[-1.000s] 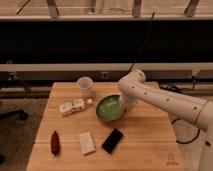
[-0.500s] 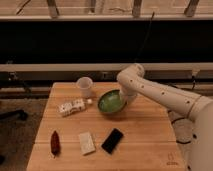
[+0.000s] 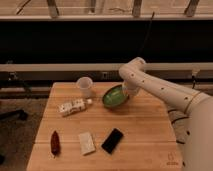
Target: Drag the ceramic bowl in a circle
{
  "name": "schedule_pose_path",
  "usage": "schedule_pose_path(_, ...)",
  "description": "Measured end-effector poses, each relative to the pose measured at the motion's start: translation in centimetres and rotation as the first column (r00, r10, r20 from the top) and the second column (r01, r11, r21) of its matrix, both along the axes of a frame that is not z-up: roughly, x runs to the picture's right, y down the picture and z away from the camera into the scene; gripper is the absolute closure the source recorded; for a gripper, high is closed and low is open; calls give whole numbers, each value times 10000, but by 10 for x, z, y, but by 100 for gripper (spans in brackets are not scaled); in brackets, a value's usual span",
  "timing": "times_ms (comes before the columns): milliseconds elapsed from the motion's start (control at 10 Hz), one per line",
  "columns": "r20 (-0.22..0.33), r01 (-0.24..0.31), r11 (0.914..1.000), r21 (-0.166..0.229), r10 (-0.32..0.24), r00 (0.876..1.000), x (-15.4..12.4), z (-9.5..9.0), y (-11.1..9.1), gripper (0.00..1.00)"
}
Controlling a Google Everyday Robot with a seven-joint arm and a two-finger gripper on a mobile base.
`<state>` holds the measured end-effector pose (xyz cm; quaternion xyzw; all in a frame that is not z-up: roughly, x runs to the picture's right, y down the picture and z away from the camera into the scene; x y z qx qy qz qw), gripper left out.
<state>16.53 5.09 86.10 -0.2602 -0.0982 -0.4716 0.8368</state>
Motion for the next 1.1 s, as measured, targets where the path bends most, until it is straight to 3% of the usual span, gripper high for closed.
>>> schedule_pose_path(500, -790, -224, 9994, 276, 245, 9966, 41, 15, -33, 100)
schedule_pose_path(800, -1334, -362, 9990, 264, 394, 9903, 73, 14, -37, 100)
schedule_pose_path(1100, -1807, -456, 9989, 116, 469, 9824, 100, 2, -24, 100)
